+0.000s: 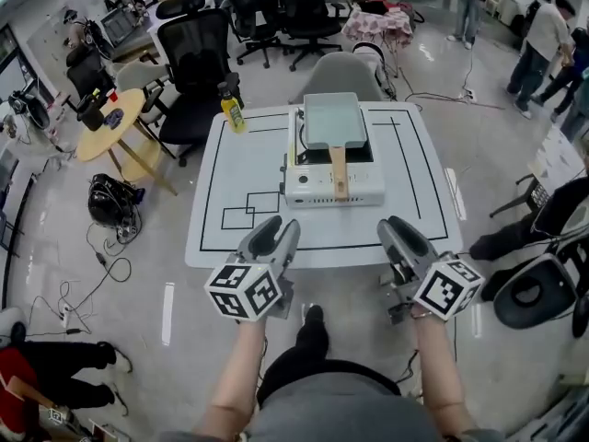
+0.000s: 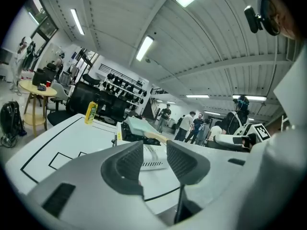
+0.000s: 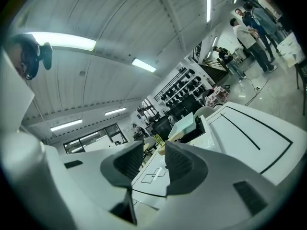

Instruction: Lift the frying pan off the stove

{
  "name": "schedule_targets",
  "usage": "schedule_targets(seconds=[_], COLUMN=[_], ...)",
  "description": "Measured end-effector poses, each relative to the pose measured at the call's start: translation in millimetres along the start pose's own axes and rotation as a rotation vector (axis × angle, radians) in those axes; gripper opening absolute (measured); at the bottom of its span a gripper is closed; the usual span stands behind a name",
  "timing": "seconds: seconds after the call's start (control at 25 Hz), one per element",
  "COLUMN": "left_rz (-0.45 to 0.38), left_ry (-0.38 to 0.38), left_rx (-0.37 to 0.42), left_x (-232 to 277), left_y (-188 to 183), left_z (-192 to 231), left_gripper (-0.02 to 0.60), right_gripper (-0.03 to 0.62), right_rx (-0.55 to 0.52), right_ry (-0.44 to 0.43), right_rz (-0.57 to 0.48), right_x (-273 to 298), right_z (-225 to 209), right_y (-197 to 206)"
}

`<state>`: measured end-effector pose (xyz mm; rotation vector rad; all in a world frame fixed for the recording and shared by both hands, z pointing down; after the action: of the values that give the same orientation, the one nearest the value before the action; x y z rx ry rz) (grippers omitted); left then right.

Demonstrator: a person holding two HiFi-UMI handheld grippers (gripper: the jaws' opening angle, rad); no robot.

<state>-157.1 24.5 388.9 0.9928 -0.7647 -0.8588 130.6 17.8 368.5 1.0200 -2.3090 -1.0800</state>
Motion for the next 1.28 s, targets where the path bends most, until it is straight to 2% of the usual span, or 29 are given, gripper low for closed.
schedule_targets(seconds=[0.32, 0.52, 0.8, 0.96, 1.12, 1.28], left_rz=[0.047, 0.105, 0.178, 0.218, 0.27, 0.301], left_ry=[0.098, 0.186, 0.27, 0.318, 0.366, 0.387], left_rx=[-0.04, -0.171, -0.259, -0.363, -0.504, -0.61], left_x=[52.2, 78.9, 109.8, 133.2, 156.2, 176.1], left_y=[-23.4, -25.2, -23.8, -26.0, -25.3, -20.0], left_z=[33.2, 53.3, 68.4, 71.9, 74.7, 77.7], left_gripper=[0.161, 0.164, 0.173, 0.183, 0.184, 0.186], right_gripper=[0.14, 0.15, 0.167, 0.184, 0.189, 0.198], right_rx=[0.066, 0.099, 0.12, 0.178, 0.217, 0.277], right_ry=[0.026, 0.041, 0.054, 0.019, 0.009, -0.039], right_rz=[0.0, 0.0, 0.018, 0.048, 0.059, 0.077], right_x=[47.7, 66.2, 84.0, 93.8, 101.5, 114.7], right_z=[-14.2, -22.4, -29.3, -37.2, -49.9, -56.8], right_y=[-8.3, -10.5, -9.3, -10.4, -12.8, -15.8])
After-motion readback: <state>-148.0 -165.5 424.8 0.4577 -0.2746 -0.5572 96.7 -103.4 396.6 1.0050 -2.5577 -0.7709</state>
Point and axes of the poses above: the fingertips, and each gripper's own axes: x forward along the fingers, z to its left, y out of its underside, the point moved 9 cm from there along -x, backward along the fingers, and after that the axes turned 2 degrees about x, right-handed, at the moved point
